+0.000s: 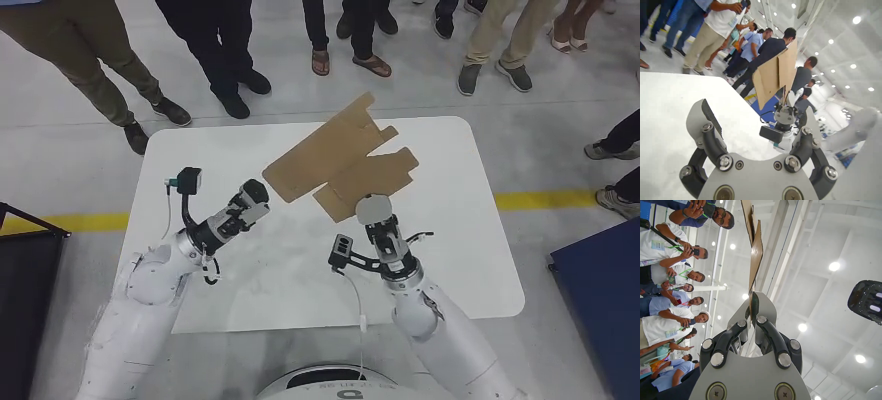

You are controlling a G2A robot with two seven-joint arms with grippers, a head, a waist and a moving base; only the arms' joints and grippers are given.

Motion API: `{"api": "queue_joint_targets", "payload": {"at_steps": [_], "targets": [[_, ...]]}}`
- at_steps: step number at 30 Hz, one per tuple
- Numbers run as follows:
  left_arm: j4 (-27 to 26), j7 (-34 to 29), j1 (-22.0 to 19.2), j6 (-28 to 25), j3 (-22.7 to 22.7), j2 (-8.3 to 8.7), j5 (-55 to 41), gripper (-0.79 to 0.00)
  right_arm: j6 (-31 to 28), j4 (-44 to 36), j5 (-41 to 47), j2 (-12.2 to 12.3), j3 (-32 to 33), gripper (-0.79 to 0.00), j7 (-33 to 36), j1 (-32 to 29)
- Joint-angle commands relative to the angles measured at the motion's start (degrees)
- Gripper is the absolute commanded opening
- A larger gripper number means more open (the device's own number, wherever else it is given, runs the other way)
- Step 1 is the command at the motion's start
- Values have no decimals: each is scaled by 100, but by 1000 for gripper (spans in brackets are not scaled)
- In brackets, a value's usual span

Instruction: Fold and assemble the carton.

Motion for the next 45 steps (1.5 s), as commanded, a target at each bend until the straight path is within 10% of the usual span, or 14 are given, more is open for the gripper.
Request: {"api": "queue_joint_targets", "payload": {"at_steps": [1,3,7,14,17,30,32,35,38,45], "targets": [[139,-269,-183,16,130,-1,-410,0,41,-18,27,-15,-32,-785,-52,11],[229,-396,-336,-7,200,-2,-517,-37,52,-33,22,-27,-54,-785,-116,12],[256,-567,-500,-140,309,0,-610,-388,42,-42,0,-50,-52,-785,-150,-7],[236,-723,-583,-320,347,25,-618,-570,16,2,-46,-79,41,-785,-92,-71],[237,-709,-605,-331,375,29,-600,-785,25,17,-67,-93,56,-785,-106,-80],[263,-728,-673,-475,424,63,-723,-785,20,100,-17,-159,124,-785,-190,-39],[237,-739,-659,-522,427,70,-762,-785,17,98,5,-167,143,-409,-203,-41],[193,-745,-639,-577,399,85,-786,-785,25,93,40,-180,166,-388,-217,-50],[167,-744,-609,-607,354,101,-802,-785,30,108,83,-197,177,-68,-211,-51],[132,-665,-526,-623,200,141,-713,-785,-270,169,-320,-221,391,-52,-24,-34]]}}
